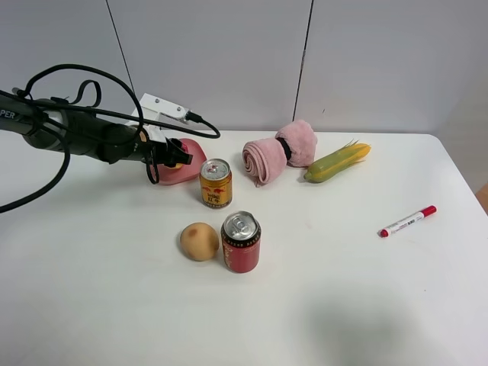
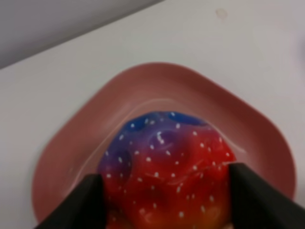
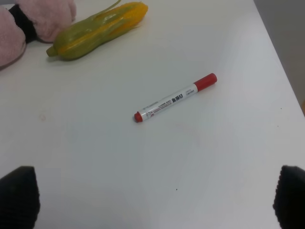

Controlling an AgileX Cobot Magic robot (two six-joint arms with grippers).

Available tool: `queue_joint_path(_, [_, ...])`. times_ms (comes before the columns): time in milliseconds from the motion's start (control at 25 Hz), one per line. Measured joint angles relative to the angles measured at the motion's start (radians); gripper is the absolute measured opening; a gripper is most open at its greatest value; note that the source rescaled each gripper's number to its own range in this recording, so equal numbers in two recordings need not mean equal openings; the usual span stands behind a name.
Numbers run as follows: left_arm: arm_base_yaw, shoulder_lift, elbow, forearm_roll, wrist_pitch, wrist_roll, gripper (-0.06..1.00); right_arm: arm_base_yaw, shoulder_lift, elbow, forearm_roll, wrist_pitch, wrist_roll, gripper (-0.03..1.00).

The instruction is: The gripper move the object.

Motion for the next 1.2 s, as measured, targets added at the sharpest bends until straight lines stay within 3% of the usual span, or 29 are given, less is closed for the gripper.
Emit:
queue_joint_path(360, [0.000,0.048,0.000,0.010,-0.052,-0.001,0.04,0.000,0.000,0.000,0.000,0.000,0.000,1.00])
queue_joint_path(400, [0.000,0.048,0.000,0.015,-0.052,-0.004,0.16,0.000,0.000,0.000,0.000,0.000,0.000,1.00])
queue_joint_path(520, [0.000,0.052,0.000,0.016,-0.050,-0.024,0.75,0.000,0.000,0.000,0.000,0.000,0.000,1.00])
queue_joint_path(600, [0.000,0.055,0.000,0.017,-0.050,-0.059,0.92,0.000,0.000,0.000,0.000,0.000,0.000,1.00])
queue_joint_path(720, [0.000,0.055,0.000,0.019,-0.049,-0.103,0.98,0.000,0.000,0.000,0.000,0.000,0.000,1.00])
queue_joint_path(1000, [0.000,-0.113,0.000,0.021,0.040,-0.138,0.98,0.000,0.000,0.000,0.000,0.000,0.000,1.00])
queue_joint_path(1200, [0.000,-0.379,-0.002,0.014,0.275,-0.164,0.98,0.000,0.000,0.000,0.000,0.000,0.000,1.00])
